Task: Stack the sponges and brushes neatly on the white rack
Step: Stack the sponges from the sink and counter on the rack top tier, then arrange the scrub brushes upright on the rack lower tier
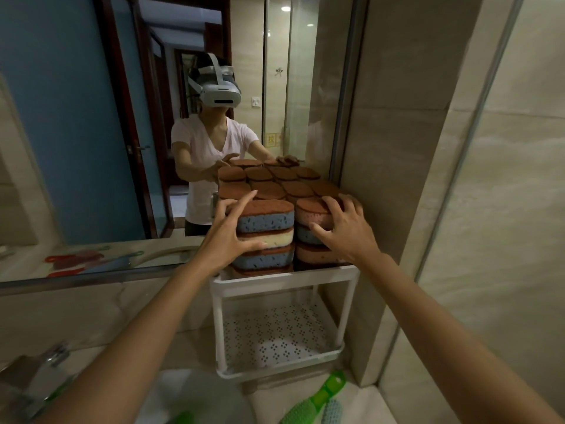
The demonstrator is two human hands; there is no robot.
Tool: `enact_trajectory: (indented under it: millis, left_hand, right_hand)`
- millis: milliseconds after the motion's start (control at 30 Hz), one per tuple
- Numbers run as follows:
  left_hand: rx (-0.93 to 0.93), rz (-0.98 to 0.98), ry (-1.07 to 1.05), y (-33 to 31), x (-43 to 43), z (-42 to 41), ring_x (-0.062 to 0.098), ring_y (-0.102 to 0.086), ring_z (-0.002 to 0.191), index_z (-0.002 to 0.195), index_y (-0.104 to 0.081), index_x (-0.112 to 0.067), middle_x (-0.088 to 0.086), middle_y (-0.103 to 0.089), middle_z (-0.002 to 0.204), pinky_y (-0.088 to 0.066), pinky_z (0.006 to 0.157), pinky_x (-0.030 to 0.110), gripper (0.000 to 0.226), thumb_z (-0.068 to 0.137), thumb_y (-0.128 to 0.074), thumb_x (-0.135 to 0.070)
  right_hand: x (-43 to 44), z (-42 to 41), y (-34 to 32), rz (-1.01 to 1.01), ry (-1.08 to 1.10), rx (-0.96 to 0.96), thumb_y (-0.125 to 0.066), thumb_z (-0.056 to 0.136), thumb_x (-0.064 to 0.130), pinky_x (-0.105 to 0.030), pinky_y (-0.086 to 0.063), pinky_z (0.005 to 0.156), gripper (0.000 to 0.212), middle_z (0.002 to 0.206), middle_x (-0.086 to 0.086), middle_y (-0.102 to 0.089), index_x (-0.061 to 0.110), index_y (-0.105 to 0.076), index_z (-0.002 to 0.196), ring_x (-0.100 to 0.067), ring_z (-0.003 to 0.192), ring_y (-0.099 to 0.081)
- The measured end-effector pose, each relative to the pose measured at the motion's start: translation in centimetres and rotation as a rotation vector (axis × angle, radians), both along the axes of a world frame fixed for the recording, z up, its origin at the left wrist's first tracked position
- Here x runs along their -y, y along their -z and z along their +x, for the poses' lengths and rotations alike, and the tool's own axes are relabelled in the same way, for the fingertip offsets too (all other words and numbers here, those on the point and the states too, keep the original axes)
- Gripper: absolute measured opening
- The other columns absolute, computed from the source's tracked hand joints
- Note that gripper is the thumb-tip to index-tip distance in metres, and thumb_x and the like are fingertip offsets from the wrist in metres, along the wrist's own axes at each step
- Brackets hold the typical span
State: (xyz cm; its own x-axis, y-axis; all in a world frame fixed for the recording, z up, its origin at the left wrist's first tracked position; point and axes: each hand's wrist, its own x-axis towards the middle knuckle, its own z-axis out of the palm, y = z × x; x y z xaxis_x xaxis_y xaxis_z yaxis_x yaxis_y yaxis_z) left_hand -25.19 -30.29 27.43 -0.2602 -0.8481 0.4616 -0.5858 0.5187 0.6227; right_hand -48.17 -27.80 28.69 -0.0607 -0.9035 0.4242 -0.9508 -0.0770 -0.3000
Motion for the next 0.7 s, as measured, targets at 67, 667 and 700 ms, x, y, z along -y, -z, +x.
enact_trajectory:
  millis: [67, 667, 700]
  left_hand:
    - [0.016, 0.002, 0.019, -0.1, 0.1, -0.1, 0.021, -0.032, 0.129, 0.144, -0.024, -0.035, 0.006, -0.025, 0.139, -0.03, 0.099, 0.024, 0.09, 0.073, -0.078, -0.021]
    - [0.04, 0.008, 0.005, -1.2, -0.2, -0.2, 0.022, -0.034, 0.131, 0.147, -0.012, -0.037, 0.004, -0.023, 0.143, -0.035, 0.097, 0.028, 0.073, 0.089, -0.056, -0.038]
    - [0.036, 0.004, -0.024, -1.2, -0.3, -0.1, 0.022, -0.032, 0.133, 0.147, -0.007, -0.038, 0.004, -0.02, 0.144, -0.035, 0.1, 0.031, 0.078, 0.088, -0.057, -0.04]
  right_hand:
    - [0.0, 0.0, 0.0, -0.001, -0.011, 0.006, -0.05, 0.087, 0.05, -0.046, -0.03, 0.109, 0.065, 0.153, -0.007, -0.019, 0.025, -0.026, 0.142, -0.029, 0.142, -0.012]
    - [-1.6, 1.7, 0.9, -0.259, -0.068, -0.145, -0.032, 0.082, 0.049, -0.048, -0.001, 0.118, 0.064, 0.149, -0.011, -0.033, 0.017, -0.039, 0.138, -0.027, 0.144, -0.018]
    - [-1.9, 2.1, 1.2, -0.311, -0.104, -0.124, -0.032, 0.082, 0.048, -0.049, -0.006, 0.118, 0.063, 0.145, -0.013, -0.038, 0.014, -0.043, 0.135, -0.029, 0.141, -0.024]
